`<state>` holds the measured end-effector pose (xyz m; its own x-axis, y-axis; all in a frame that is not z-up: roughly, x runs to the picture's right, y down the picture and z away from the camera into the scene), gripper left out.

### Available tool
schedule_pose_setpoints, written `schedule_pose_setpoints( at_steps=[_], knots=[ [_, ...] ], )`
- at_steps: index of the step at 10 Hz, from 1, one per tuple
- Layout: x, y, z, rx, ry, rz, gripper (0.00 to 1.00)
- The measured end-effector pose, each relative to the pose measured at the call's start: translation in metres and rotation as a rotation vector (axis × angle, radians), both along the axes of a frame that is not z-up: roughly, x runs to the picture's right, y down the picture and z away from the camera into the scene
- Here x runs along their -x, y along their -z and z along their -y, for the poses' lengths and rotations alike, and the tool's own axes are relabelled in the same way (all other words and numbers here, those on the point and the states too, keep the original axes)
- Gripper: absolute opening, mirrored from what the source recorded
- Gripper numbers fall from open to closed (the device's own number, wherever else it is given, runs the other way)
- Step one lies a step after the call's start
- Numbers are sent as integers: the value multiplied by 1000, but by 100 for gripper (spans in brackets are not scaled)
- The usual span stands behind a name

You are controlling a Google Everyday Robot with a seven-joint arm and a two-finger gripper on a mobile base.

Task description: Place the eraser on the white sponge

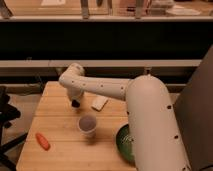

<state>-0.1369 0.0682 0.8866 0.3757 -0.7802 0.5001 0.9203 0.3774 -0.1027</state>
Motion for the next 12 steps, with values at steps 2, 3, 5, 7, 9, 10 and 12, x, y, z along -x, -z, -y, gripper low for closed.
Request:
schedule_pose_setpoints(
  at_steps=[2, 3, 5, 7, 9, 10, 12],
  knots=[
    [-25, -1, 3, -1, -25, -1, 1],
    [-29, 0, 4, 0, -34, 2, 1],
    [-27, 0, 4, 2, -45, 8, 1],
    [-45, -1, 4, 3, -69, 0, 1],
    [-71, -2, 6, 7, -87, 1, 1],
    [-82, -3, 7, 7, -98, -1, 1],
    [-86, -3, 8, 5, -116, 4, 1]
  ],
)
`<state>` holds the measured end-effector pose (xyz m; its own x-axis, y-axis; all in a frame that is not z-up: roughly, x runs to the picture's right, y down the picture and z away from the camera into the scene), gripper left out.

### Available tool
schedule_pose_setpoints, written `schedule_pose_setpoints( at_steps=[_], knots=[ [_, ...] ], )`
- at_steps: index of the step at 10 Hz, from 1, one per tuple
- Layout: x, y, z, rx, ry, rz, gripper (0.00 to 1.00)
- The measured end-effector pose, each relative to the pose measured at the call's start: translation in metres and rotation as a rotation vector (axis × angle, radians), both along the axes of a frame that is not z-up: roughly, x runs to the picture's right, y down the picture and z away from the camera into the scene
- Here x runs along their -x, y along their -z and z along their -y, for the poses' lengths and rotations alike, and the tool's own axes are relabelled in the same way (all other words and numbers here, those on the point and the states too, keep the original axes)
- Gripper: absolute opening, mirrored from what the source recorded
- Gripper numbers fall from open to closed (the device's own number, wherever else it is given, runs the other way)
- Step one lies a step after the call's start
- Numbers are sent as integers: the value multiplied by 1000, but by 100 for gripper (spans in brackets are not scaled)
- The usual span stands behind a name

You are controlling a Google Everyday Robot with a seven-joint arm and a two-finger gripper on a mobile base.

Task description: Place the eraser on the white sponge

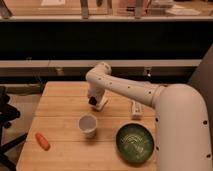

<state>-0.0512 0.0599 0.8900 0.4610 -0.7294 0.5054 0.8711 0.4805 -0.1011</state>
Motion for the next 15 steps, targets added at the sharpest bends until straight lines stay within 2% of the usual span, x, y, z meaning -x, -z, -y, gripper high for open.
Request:
schedule_pose_setpoints(
  at_steps=[2, 4, 8, 10, 13, 15],
  knots=[
    [-6, -1, 1, -1, -13, -2, 1],
    [-25, -2, 1, -1, -11, -2, 1],
    [-24, -5, 2, -1, -11, 6, 1],
    [-24, -5, 0, 0, -9, 2, 14],
    [-27, -6, 0, 0, -15, 0, 44],
    [-25, -7, 0, -1, -13, 4, 49]
  ],
)
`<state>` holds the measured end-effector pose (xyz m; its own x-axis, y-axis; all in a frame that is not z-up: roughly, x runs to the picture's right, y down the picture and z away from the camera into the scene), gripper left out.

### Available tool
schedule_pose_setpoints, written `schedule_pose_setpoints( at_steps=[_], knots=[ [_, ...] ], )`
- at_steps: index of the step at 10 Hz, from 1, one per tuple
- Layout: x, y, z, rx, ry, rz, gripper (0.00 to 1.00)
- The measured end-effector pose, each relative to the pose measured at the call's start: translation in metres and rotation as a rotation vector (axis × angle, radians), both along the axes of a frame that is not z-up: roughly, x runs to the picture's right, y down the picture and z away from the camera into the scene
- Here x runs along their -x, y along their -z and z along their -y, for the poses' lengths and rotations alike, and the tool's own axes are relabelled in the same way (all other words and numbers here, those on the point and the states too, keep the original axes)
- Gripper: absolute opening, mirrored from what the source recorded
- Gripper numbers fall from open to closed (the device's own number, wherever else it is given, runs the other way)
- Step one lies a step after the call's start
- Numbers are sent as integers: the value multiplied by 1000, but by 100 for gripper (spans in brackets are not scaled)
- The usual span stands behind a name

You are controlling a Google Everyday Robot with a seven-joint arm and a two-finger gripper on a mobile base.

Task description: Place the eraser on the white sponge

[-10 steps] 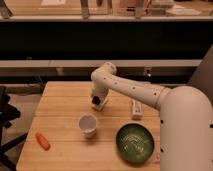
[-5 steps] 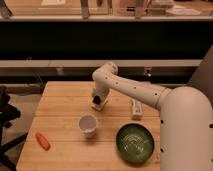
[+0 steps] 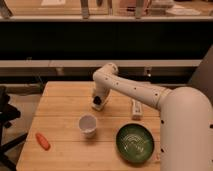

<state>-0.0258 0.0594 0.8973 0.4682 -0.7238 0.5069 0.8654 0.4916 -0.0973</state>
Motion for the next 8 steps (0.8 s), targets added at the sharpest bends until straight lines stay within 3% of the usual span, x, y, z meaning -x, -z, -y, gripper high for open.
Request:
schedule_pose_setpoints(
  at_steps=[1, 3, 4, 8],
  knots=[
    [0, 0, -1, 0, 1, -1, 53],
    [0, -1, -1, -1, 3, -1, 70],
    [-1, -1, -2, 0, 2, -2, 73],
    [-1, -2, -2, 0, 0, -3, 67]
  ],
)
